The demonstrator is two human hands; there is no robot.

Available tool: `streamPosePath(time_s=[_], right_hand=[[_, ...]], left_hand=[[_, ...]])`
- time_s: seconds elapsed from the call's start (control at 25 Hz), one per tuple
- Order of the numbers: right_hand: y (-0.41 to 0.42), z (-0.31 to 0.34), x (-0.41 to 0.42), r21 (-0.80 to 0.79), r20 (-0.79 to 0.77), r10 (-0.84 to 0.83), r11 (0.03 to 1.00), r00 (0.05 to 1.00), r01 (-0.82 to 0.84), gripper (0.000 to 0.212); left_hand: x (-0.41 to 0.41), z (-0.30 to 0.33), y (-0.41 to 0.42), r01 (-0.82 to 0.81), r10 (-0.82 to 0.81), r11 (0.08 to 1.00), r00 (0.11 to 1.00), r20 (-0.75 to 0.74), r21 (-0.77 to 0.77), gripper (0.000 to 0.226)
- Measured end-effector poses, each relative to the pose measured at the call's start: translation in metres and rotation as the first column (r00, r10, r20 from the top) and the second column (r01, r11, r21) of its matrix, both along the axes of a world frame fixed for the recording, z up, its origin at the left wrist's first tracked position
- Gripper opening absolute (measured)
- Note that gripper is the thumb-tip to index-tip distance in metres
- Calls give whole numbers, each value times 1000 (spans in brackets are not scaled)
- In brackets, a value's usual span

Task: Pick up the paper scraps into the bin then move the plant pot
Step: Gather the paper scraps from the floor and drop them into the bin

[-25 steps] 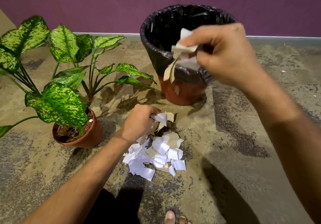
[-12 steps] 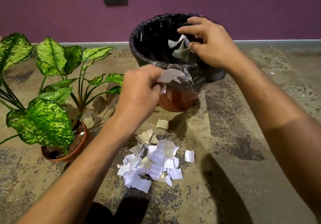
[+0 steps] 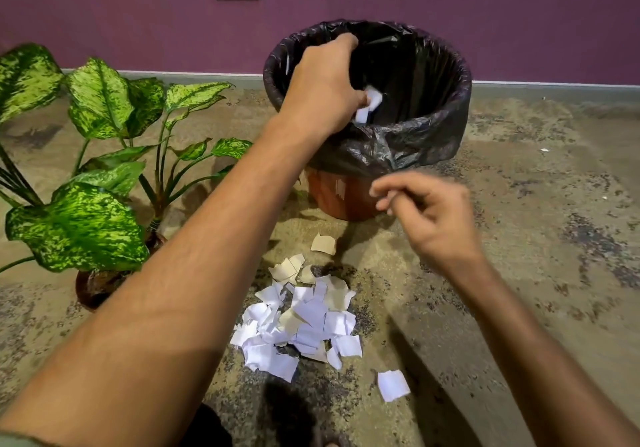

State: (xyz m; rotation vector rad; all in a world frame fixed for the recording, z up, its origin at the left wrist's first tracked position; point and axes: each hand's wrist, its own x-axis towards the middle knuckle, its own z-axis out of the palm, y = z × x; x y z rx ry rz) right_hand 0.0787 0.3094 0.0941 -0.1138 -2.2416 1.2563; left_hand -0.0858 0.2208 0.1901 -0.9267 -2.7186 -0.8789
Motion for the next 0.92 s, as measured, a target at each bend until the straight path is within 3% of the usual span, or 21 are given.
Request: streamPosePath(time_s=[0.12, 0.24, 0.36, 0.44, 0.48, 0.56, 0.64, 0.72, 0.8, 0.92], right_hand=[[-9, -54, 9, 4, 305, 49, 999, 951, -52, 24], [-10, -106, 8, 165, 550, 34, 975, 835, -149, 24], [-13, -144, -5, 278, 686, 45, 906, 726, -319, 57], [-18, -160, -19, 307, 730, 59, 861, 681, -405, 78], [-21, -165, -28, 332, 746, 48, 838, 664, -432, 85], [-28, -171, -43, 363, 755, 36, 809, 655, -462, 89], [-35, -175, -50, 364, 765, 56, 784, 642, -502, 89], [-43, -176, -48, 371, 800, 66, 727, 596, -578, 92], [-50, -175, -36, 376, 821, 86, 663, 565, -648, 94], [-56, -165, -9, 354, 801, 197, 605, 565, -713, 91]], left_hand=[[15, -6, -10, 29, -22, 995, 997, -74, 92, 62], [47, -28, -38, 149, -104, 975, 962, -251, 167, 51], [87, -77, -75, 293, -231, 940, 922, -310, 173, 44], [104, -119, -106, 314, -297, 948, 933, -204, 57, 49], [106, -140, -120, 289, -292, 956, 955, -59, -50, 59], [107, -178, -149, 213, -94, 912, 940, 328, -350, 95], [106, -208, -172, 202, 159, 789, 845, 511, -580, 125], [106, -226, -187, 209, 289, 714, 782, 552, -668, 138], [107, -235, -190, 202, 315, 678, 789, 527, -707, 136], [105, -242, -187, 132, 275, 742, 835, 477, -658, 117]])
